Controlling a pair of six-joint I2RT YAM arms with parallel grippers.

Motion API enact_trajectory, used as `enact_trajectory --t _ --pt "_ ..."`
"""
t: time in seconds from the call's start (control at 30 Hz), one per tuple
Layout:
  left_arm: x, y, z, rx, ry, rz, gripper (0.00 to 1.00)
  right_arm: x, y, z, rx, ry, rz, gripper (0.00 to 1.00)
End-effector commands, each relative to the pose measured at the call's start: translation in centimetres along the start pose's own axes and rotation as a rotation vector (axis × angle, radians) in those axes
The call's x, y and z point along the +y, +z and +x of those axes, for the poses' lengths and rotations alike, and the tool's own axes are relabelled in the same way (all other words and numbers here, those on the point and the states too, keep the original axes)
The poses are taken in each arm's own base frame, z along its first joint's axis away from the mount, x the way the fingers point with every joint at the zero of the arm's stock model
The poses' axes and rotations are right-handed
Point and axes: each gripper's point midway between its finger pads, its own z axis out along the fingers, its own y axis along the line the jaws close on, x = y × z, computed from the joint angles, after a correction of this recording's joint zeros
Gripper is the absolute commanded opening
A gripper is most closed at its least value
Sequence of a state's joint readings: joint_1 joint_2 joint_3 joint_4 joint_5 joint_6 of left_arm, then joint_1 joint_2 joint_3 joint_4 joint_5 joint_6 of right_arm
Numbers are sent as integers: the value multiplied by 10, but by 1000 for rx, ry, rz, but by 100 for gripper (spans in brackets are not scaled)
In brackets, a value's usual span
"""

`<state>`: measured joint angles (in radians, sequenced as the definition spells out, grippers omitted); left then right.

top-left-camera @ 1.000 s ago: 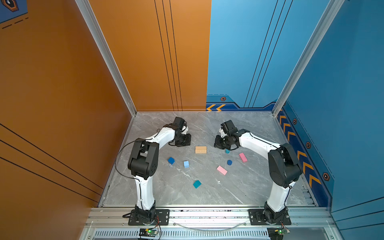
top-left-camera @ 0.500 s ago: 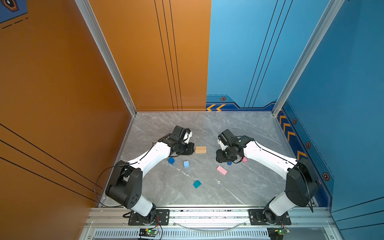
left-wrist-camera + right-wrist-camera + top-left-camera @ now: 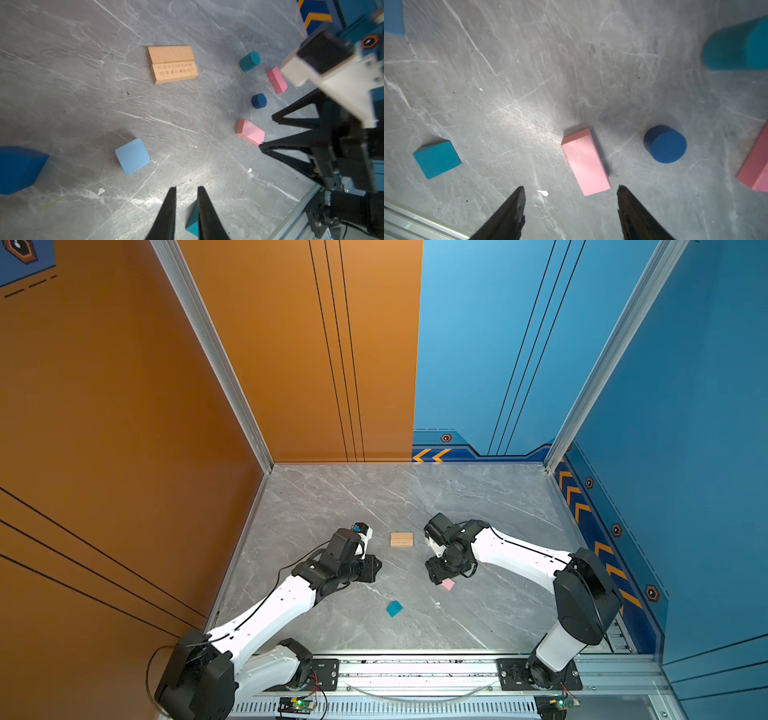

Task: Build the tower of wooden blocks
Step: 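Lift both grippers away and move the right gripper over the pink block, then lower the right gripper and close it on the small pink block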

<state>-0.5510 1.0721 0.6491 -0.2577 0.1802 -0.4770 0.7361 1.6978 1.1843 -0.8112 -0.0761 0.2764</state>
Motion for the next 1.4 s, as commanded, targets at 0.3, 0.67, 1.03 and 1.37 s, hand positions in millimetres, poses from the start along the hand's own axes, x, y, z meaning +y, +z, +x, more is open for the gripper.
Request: enact_trajectory --t 0.3,0.67,1.03,1.37 --pt "4 -13 -8 -87 -3 -31 32 -11 26 10 70 -34 45 71" --pt "5 -12 -10 -88 -3 -40 32 -10 44 14 100 6 -1 70" --pt "1 -12 -11 -85 2 -28 32 0 46 23 118 65 -7 61" --pt "-2 -12 -8 -87 7 -8 32 -1 48 32 125 90 45 52"
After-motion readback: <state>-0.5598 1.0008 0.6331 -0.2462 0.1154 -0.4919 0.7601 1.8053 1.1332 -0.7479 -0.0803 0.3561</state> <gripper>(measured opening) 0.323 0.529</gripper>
